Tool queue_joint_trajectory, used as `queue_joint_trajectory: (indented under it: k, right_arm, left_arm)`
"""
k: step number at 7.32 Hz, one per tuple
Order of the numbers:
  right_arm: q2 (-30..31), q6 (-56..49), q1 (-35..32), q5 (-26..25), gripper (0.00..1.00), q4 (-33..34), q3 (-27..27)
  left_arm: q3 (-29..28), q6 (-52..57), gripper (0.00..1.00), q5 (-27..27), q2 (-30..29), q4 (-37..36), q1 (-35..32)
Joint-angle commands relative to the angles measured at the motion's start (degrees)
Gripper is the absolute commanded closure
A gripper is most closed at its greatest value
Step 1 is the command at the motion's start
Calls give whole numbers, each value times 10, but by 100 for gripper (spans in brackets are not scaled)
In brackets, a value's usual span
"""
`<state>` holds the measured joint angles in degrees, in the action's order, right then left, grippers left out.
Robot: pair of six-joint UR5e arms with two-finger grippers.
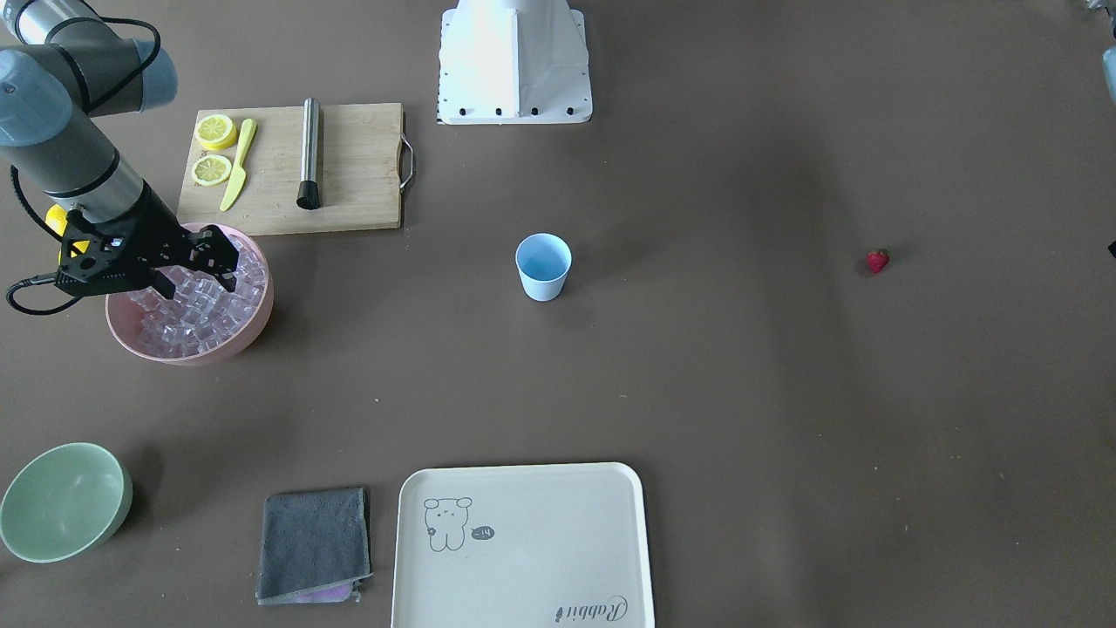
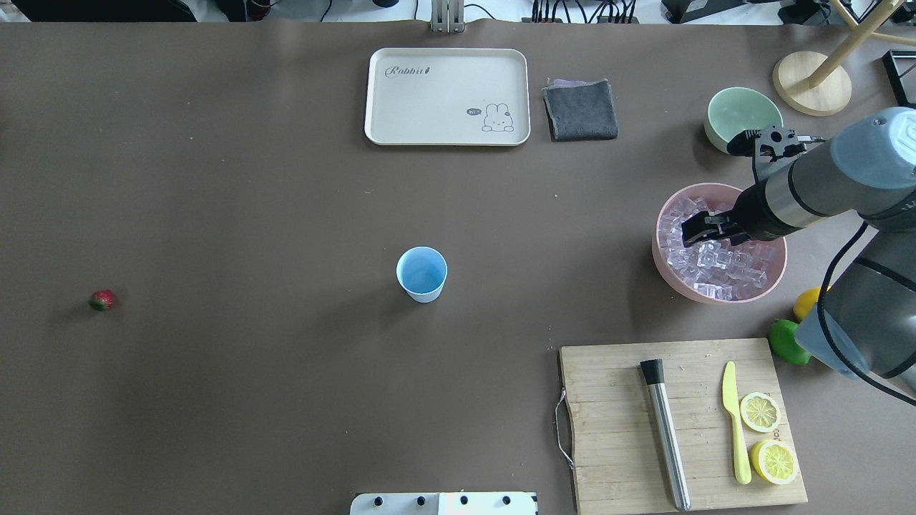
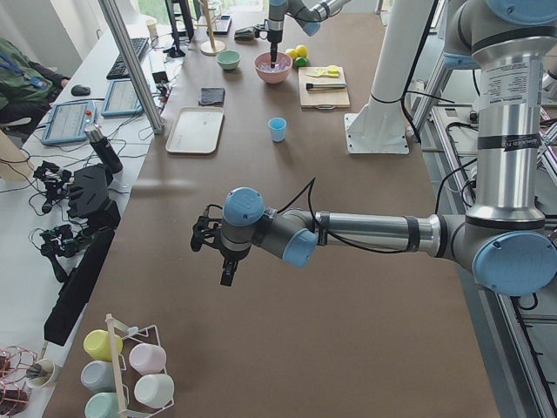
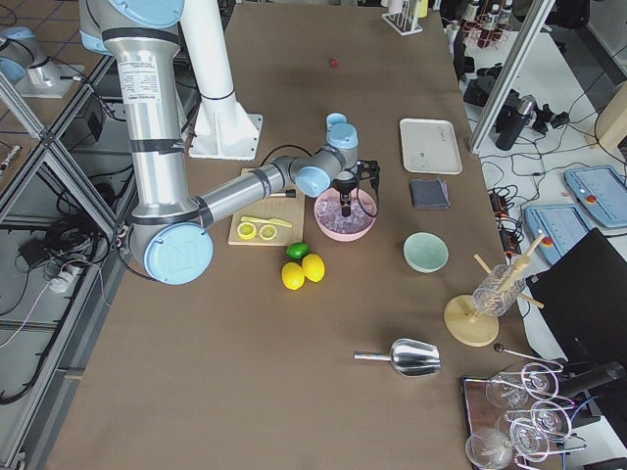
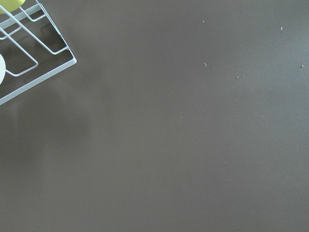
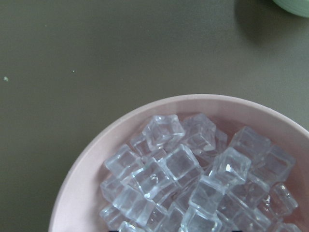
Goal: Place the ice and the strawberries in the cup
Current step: 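Move the right gripper over the pink bowl and lower into the ice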
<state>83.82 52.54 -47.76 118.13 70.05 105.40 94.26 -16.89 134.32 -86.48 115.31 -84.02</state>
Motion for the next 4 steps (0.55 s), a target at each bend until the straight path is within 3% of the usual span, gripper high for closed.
queue_joint_trajectory:
  k: [1,2,4]
  right_arm:
    - [-1,-2,14,-19,12,3,-4]
    - [-1,-2,14,-16,1,3,-1]
    - [0,-2,14,-17,1,4,-5]
  left_arm:
    - [-1,1,2,1,0,0,0]
    - [-2,1,2,0,0,0,0]
    - [-3,3,2,0,0,0,0]
